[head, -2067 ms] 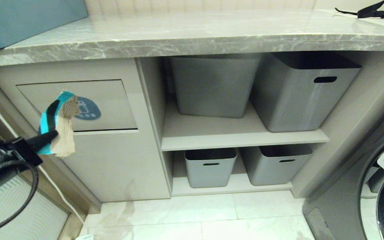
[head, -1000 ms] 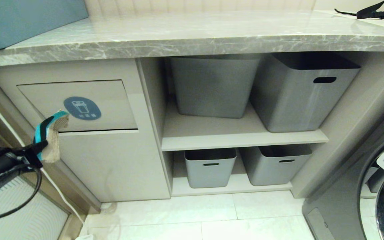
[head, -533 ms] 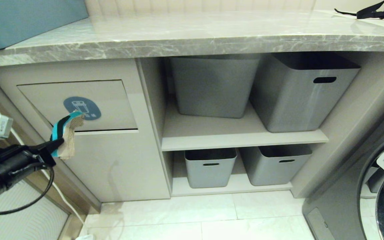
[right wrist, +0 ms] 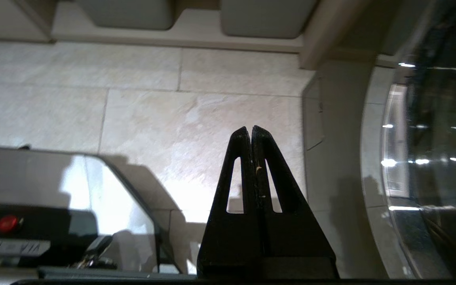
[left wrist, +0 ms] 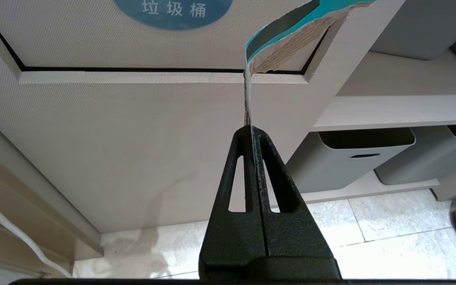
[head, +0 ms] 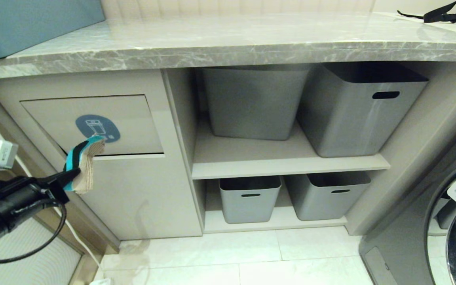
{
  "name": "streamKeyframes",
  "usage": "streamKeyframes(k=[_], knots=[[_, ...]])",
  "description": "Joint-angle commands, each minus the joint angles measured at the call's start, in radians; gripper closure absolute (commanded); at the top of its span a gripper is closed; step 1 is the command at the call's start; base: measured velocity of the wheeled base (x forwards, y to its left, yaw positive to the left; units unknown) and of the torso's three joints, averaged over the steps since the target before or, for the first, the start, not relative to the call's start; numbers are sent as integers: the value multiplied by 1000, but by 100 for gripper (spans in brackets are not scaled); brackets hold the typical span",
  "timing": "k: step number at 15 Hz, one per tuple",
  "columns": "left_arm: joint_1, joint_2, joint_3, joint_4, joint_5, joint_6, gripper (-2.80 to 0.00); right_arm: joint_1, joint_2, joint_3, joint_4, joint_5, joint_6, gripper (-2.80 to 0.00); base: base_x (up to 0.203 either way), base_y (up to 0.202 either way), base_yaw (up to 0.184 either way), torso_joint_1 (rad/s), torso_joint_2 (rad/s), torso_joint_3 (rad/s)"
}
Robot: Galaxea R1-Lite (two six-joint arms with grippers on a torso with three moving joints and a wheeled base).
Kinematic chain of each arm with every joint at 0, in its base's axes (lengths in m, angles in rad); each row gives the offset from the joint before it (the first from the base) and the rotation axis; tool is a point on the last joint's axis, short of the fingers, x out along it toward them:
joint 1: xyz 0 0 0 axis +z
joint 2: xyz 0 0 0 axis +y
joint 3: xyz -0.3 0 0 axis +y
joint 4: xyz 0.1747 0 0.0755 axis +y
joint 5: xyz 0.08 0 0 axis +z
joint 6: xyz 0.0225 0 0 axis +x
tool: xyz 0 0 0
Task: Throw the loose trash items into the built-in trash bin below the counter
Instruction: Put the garbage in the trash can
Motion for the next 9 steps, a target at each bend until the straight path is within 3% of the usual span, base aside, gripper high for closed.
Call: streamKeyframes(k=[1,3,6,9], knots=[[-6,-25,3,-5,-2,-3,0,71,77,1,0,4,1,0,0,0,0,0,0,0],[-6,-39,14,-5,-2,-3,0,79,24,1,0,7,-5,0,0,0,0,0,0,0],[-5,-49,19,-5,1,2,0,65,-254,1,-2,5,-10,0,0,0,0,0,0,0],[-19,-35,4,-12,-1,42,0,52,-354,1,-8,-2,58,0,0,0,0,0,0,0]])
